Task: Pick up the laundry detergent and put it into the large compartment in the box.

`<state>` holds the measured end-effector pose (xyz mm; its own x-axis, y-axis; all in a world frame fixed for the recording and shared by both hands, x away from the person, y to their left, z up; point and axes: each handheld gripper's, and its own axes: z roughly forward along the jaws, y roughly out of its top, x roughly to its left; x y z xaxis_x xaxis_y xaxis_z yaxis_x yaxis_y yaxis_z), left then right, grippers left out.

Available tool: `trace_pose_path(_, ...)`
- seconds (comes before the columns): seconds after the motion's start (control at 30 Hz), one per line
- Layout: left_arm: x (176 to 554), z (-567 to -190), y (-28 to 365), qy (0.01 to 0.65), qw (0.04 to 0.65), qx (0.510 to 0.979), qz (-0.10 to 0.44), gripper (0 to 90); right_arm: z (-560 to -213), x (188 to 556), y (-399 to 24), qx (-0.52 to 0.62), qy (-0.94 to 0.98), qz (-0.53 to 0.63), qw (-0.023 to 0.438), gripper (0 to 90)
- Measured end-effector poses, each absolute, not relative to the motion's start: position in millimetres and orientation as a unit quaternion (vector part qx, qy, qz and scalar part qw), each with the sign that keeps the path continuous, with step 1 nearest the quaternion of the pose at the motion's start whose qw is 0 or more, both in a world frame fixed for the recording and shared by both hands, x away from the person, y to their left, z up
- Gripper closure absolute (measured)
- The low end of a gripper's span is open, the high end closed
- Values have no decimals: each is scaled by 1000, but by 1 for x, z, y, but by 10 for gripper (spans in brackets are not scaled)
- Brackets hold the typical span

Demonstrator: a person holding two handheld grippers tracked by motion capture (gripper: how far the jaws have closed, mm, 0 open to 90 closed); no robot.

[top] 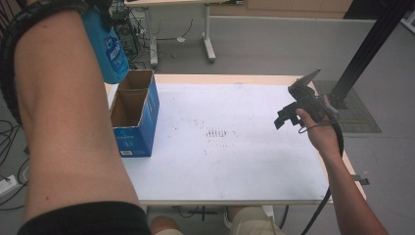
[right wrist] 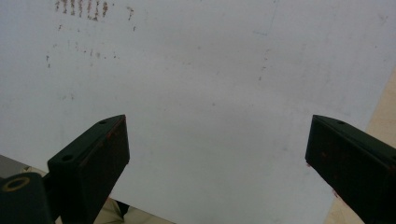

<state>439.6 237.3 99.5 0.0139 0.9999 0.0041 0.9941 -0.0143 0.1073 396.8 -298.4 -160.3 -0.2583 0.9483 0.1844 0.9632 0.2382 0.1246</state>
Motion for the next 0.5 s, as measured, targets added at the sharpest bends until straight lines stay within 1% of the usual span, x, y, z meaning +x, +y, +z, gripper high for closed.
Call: trace_pose_path(0.5, 445, 59, 243, 701, 33, 712, 28, 376, -163, 396, -297, -608, -786, -108, 35, 61)
